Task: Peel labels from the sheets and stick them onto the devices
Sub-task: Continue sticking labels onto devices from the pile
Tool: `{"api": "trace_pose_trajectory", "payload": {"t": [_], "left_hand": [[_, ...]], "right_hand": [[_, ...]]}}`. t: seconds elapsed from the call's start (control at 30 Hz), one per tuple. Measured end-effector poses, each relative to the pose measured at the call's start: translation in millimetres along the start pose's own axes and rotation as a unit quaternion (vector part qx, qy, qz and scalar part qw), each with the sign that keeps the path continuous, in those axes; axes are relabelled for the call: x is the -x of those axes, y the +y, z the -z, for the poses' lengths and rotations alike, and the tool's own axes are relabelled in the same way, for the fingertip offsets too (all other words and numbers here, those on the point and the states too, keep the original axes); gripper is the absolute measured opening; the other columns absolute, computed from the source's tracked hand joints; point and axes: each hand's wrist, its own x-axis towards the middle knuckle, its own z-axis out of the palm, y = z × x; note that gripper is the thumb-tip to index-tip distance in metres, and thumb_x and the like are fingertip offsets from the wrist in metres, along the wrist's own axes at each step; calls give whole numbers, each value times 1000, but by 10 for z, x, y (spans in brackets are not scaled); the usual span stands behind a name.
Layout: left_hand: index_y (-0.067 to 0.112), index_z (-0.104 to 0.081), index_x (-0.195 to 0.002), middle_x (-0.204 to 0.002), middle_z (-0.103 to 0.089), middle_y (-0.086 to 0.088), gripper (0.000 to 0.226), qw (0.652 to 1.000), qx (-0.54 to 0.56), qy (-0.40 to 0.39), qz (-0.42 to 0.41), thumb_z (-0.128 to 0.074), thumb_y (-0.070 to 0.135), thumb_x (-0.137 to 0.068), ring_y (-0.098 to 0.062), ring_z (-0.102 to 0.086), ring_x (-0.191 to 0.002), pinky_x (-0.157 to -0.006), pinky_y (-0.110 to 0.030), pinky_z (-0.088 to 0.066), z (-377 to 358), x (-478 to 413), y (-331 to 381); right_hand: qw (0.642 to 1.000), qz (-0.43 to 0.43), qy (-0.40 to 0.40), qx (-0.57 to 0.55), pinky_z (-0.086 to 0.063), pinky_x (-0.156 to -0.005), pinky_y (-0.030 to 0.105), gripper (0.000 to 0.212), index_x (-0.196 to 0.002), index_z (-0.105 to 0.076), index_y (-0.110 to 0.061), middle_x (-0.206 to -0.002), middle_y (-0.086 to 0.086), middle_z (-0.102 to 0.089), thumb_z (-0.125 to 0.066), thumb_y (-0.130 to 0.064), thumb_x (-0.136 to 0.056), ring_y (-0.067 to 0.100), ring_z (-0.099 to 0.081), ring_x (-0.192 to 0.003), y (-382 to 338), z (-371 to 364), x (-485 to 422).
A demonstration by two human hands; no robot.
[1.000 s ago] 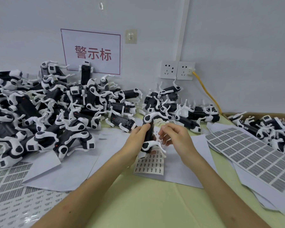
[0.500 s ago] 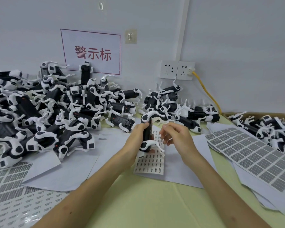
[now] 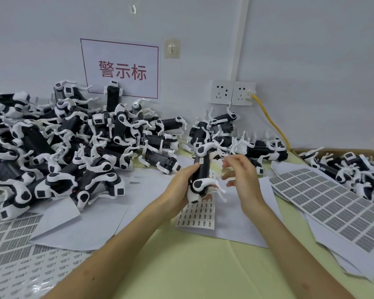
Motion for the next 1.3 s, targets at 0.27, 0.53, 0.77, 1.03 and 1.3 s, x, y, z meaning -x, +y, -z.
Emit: {"api": "trace_pose_trajectory", "payload": {"t": [0.27,0.53,0.77,1.03,1.3], "left_hand": [[9,-76,-117,-95,-73,-13,40,998,-55,-37,7,-61,43,-101,-26,-72,-77,-66,-34,-58,241,-39,87],[18,-79,-92,-88,-76,-3,44,991,-122,60,2,-54,55,-101,-22,-73,-74,-54,-34,-56,393,-109,171],[12,-54,-129,-130,-54,-7,39,777,-363,405,-316,-66,24,-95,-27,-54,-119,-100,-44,-44,479,-99,207],[16,-55,-140,-147,-52,-14,53,646,-610,445,-113,-66,28,-90,-35,-39,-142,-121,-54,-16,917,-180,260],[15,-61,-129,-123,-61,-10,47,575,-712,391,-96,-62,9,-82,-33,-47,-120,-102,-47,-26,1024,-199,224]], "right_hand": [[990,-63,-115,-49,-49,-74,35,51,-119,-62,-25,-120,-1,-67,-54,-64,-88,17,-71,-90,-21,83,-67],[957,-71,-281,-24,-46,-63,35,47,-122,-62,-13,-103,13,-64,-69,-38,-82,29,-59,-76,-19,271,-97],[966,-130,-224,-14,-46,-50,30,40,-99,-67,-10,-88,5,-65,-67,-44,-78,24,-50,-51,-136,472,-171],[752,-7,-81,-654,-42,-109,50,73,-147,-44,-9,-146,19,-54,-60,-53,-90,37,-57,-133,-121,1143,-330],[887,-112,-17,-447,-44,-73,29,42,-110,-72,-12,-102,6,-72,-51,-45,-95,20,-65,-76,-26,643,-283]]}}
